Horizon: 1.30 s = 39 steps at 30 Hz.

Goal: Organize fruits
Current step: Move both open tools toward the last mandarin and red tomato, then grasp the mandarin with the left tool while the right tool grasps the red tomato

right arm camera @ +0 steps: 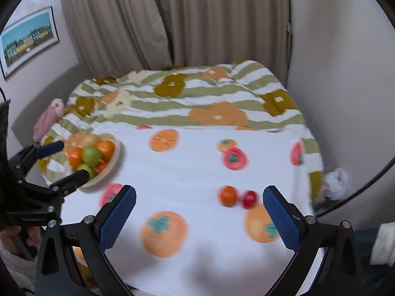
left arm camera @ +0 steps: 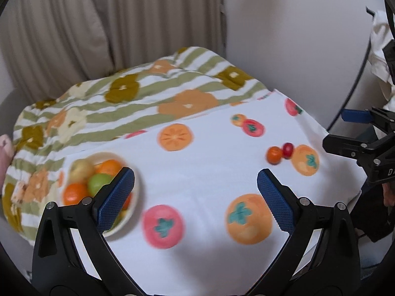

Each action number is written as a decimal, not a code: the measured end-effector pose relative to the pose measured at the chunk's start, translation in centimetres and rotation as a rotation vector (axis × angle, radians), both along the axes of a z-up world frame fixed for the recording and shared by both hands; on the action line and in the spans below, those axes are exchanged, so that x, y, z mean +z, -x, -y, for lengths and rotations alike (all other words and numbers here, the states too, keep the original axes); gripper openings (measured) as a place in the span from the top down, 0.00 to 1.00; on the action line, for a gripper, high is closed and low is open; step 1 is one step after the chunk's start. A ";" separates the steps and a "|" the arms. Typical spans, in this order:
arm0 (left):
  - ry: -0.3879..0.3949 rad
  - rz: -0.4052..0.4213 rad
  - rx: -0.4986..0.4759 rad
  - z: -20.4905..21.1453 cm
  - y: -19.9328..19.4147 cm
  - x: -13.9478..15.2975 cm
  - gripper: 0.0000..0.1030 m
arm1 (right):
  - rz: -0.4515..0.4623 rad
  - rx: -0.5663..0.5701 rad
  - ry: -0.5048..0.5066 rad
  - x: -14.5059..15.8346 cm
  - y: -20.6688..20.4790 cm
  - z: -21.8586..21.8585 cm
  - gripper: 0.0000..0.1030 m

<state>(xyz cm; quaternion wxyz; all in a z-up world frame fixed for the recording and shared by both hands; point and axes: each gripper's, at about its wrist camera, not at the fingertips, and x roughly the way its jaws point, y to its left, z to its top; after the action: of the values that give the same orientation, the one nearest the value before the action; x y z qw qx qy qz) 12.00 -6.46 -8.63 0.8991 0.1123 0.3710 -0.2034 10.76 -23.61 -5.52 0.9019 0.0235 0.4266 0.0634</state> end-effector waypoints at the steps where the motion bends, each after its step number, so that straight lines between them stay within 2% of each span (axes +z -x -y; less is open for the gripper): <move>1: 0.000 -0.005 -0.014 0.7 -0.1 -0.4 0.00 | -0.004 0.001 0.003 -0.3 0.0 0.6 0.00; 6: -0.026 -0.036 -0.117 5.0 -1.2 -3.3 0.00 | -0.052 0.012 0.030 -3.3 -0.7 4.3 0.00; 9: -0.059 -0.050 -0.187 7.3 -2.0 -5.2 0.00 | -0.086 0.029 0.047 -5.2 -1.6 5.9 0.00; 15: -0.141 -0.067 -0.327 11.2 -3.1 -8.4 0.00 | -0.099 0.080 0.078 -7.8 -2.4 7.5 0.00; 20: -0.203 -0.077 -0.428 13.9 -3.8 -10.3 0.07 | -0.073 0.149 0.127 -8.7 -3.2 7.6 0.01; 23: -0.212 -0.088 -0.461 14.8 -4.0 -11.2 0.16 | -0.050 0.214 0.184 -9.2 -3.5 6.8 0.01; 26: -0.216 -0.088 -0.485 15.6 -4.2 -11.9 0.21 | -0.049 0.277 0.224 -10.0 -4.0 6.0 0.11; 29: -0.222 -0.086 -0.502 16.4 -4.3 -12.3 0.27 | -0.073 0.326 0.203 -10.9 -4.5 5.9 0.23; 33: -0.223 -0.101 -0.514 17.0 -4.8 -12.9 0.38 | -0.091 0.367 0.201 -11.7 -5.0 5.7 0.27; 38: -0.197 -0.120 -0.521 17.1 -5.2 -12.9 0.47 | -0.114 0.398 0.190 -12.3 -5.6 5.7 0.35; 39: -0.191 -0.126 -0.525 17.1 -5.3 -13.0 0.53 | -0.114 0.404 0.186 -12.3 -5.7 5.7 0.36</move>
<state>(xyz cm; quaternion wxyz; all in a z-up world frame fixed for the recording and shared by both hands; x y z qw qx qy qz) 17.27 -23.56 -21.59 0.7762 0.2760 0.4016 -0.4000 16.43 -29.30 -17.83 0.8437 -0.1420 0.4769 0.2015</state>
